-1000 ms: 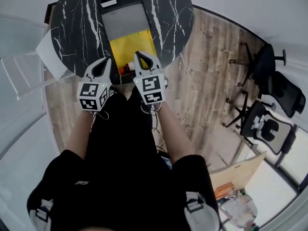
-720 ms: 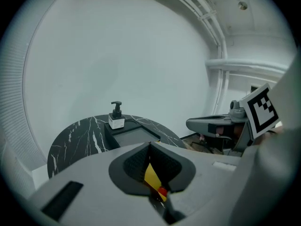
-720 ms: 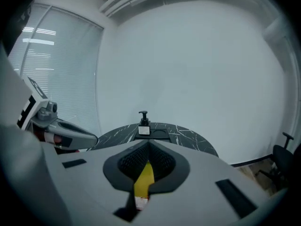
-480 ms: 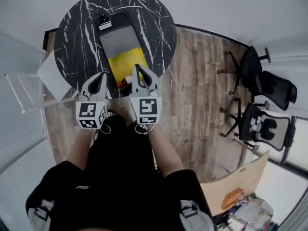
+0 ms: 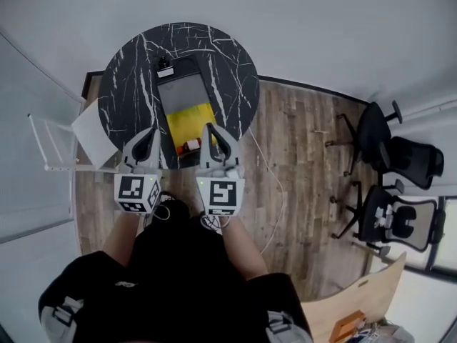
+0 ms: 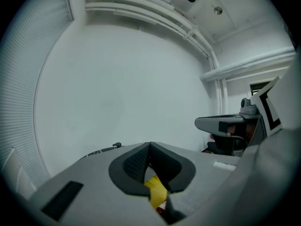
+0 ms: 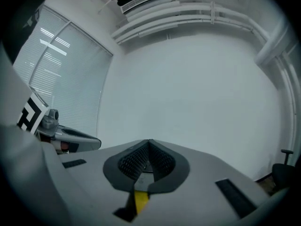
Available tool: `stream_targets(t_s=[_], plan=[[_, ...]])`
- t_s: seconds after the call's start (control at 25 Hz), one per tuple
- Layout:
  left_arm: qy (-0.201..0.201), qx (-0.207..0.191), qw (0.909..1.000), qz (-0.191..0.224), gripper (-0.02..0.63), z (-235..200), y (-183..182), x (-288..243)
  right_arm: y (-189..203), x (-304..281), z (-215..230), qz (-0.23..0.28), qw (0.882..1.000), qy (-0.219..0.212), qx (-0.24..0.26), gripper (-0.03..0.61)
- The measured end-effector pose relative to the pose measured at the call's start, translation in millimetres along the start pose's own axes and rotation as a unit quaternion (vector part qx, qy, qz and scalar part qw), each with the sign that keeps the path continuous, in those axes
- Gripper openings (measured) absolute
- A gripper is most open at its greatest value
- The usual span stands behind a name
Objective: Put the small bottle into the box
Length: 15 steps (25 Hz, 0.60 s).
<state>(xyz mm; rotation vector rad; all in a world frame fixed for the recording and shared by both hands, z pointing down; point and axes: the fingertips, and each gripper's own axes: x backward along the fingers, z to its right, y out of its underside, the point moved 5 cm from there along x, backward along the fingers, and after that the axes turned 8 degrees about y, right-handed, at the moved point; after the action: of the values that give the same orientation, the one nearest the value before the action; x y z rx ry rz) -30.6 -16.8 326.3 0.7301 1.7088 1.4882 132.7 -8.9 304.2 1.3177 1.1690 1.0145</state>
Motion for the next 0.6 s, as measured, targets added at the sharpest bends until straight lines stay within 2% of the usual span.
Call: stream_targets(t_s=[0.32, 0.6], plan=[[-0.007, -0.011, 0.9997, 0.022, 0.0, 30, -18, 13, -19, 26, 15, 0.021, 0.999, -0.013, 0.022, -0.005], [-0.011, -0.018, 0.9993, 0.03, 0.0, 44, -24, 21, -25, 40, 16, 0.036, 0.999, -0.022, 0.018, -0.005]])
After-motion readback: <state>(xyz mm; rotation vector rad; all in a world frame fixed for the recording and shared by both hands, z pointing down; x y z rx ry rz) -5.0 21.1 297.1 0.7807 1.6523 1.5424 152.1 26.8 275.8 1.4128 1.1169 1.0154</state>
